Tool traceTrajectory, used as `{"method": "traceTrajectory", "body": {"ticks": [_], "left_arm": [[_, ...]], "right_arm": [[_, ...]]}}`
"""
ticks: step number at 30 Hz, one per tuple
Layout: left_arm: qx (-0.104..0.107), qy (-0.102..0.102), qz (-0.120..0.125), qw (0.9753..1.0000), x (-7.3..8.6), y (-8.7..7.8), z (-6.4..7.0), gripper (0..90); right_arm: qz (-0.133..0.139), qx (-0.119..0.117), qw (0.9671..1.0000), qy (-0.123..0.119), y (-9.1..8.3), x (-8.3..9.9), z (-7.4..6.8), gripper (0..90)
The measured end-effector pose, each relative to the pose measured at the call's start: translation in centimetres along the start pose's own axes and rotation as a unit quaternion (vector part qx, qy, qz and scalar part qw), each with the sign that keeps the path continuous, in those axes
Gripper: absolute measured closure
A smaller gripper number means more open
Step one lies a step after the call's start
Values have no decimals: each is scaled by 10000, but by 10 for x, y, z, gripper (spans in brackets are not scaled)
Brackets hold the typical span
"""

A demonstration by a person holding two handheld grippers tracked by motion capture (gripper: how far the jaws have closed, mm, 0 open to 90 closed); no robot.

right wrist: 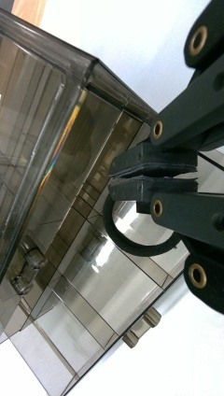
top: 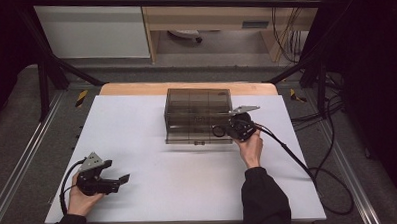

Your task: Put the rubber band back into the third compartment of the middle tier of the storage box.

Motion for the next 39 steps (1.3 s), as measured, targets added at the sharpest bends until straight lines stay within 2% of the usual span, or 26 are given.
{"method": "traceTrajectory", "body": {"ticks": [26,39], "left_arm": [[2,0,4,10000,0,0,0,83],[2,-3,9,10000,0,0,0,83]], "right_arm": [[-278,4,9996,-80,12,12,-4,861],[-126,-22,9998,-127,4,7,-4,697]]}}
Point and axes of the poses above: each handheld gripper's, and its own axes: y roughly forward along the jaws, x roughly out of its underside, z roughly to its right, the point moved 8 cm from there along y, roughly forward along the jaws, and after that the axes turned 2 degrees about z, right-handed, at the moved point
